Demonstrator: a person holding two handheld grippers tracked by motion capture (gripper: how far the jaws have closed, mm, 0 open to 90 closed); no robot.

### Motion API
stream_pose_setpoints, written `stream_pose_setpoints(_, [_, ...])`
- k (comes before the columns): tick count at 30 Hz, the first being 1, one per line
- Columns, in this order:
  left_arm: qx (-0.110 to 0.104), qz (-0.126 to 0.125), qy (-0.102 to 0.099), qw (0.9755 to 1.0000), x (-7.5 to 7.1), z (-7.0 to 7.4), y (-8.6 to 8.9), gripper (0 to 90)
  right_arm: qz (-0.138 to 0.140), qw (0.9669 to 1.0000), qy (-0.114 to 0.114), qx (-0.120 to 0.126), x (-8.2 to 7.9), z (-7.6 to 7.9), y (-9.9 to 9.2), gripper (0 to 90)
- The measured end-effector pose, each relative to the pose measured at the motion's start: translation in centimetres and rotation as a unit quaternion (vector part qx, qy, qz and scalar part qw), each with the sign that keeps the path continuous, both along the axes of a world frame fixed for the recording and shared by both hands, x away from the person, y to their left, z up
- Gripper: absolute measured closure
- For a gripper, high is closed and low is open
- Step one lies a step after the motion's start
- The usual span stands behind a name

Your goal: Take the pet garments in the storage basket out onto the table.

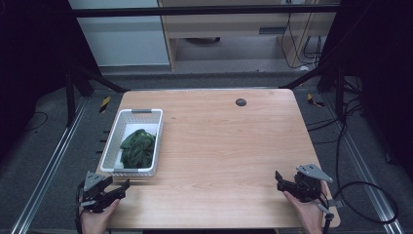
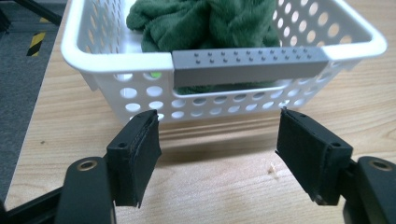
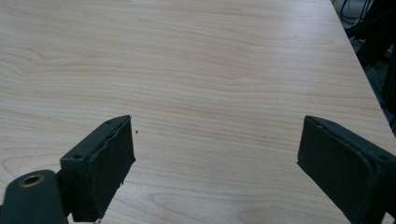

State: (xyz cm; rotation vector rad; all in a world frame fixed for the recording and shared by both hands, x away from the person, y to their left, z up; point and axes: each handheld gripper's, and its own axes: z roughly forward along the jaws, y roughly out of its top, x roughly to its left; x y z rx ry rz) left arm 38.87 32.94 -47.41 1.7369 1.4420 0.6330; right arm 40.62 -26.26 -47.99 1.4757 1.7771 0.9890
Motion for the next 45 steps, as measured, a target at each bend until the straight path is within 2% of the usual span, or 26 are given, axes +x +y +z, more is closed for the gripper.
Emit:
stream_pose_setpoints(3, [0.001,0.0,-0.012,0.9999,-0.2,0.3,0.0,28.3,0.001,1.0,0.002,0.003,0.0,0.0,-0.1,11.4])
stream_pose_setpoints(4, [-0.005,-0.001,-0.021,0.9998,-0.4,0.5,0.0,27.9,0.0,1.0,0.003,0.0,0.0,-0.2,-0.2,11.6])
stream_pose_setpoints(6, [-0.009,-0.001,-0.027,0.9996,-0.5,0.6,0.0,27.7,0.0,1.0,0.004,-0.001,-0.1,-0.2,-0.3,11.6])
stream_pose_setpoints(8, [-0.013,0.003,-0.037,0.9992,-0.7,0.9,0.1,27.1,-0.001,1.0,-0.001,-0.008,-0.2,-0.1,-0.2,11.6])
stream_pose_setpoints(11, [-0.018,0.006,-0.043,0.9989,-0.8,1.1,0.1,26.4,0.0,0.9999,-0.007,-0.011,-0.2,-0.1,-0.2,11.8])
stream_pose_setpoints(12, [-0.027,0.009,-0.053,0.9982,-1.1,1.4,0.2,25.4,0.001,0.9999,-0.007,-0.009,-0.3,-0.1,-0.1,11.8])
stream_pose_setpoints(18, [-0.029,0.016,-0.07,0.997,-1.4,2.1,0.2,24.4,0.009,0.9998,-0.014,-0.01,-0.4,0.1,0.3,11.9])
stream_pose_setpoints(22, [-0.029,0.014,-0.078,0.9964,-1.5,2.6,0.0,23.9,0.015,0.9997,-0.016,-0.01,-0.6,0.1,0.5,12.1])
stream_pose_setpoints(26, [-0.041,0.015,-0.083,0.9956,-1.5,3.1,0.0,22.7,0.015,0.9997,-0.018,-0.012,-0.5,0.1,0.5,12.1])
stream_pose_setpoints(31, [-0.045,0.019,-0.085,0.9952,-1.5,3.4,0.2,21.4,0.016,0.9996,-0.014,-0.016,-0.4,-0.1,0.5,12.0])
stream_pose_setpoints(34, [-0.043,0.018,-0.095,0.9944,-1.4,4.2,0.2,21.1,0.018,0.9996,-0.016,-0.016,-0.4,0.0,0.6,12.0])
stream_pose_setpoints(38, [-0.05,0.014,-0.1,0.9936,-1.2,5.0,0.3,20.5,0.017,0.9996,-0.017,-0.016,-0.4,0.0,0.6,11.9])
stream_pose_setpoints(45, [-0.047,0.009,-0.108,0.993,-0.8,6.2,0.3,20.5,0.017,0.9996,-0.015,-0.015,-0.4,0.0,0.5,11.5])
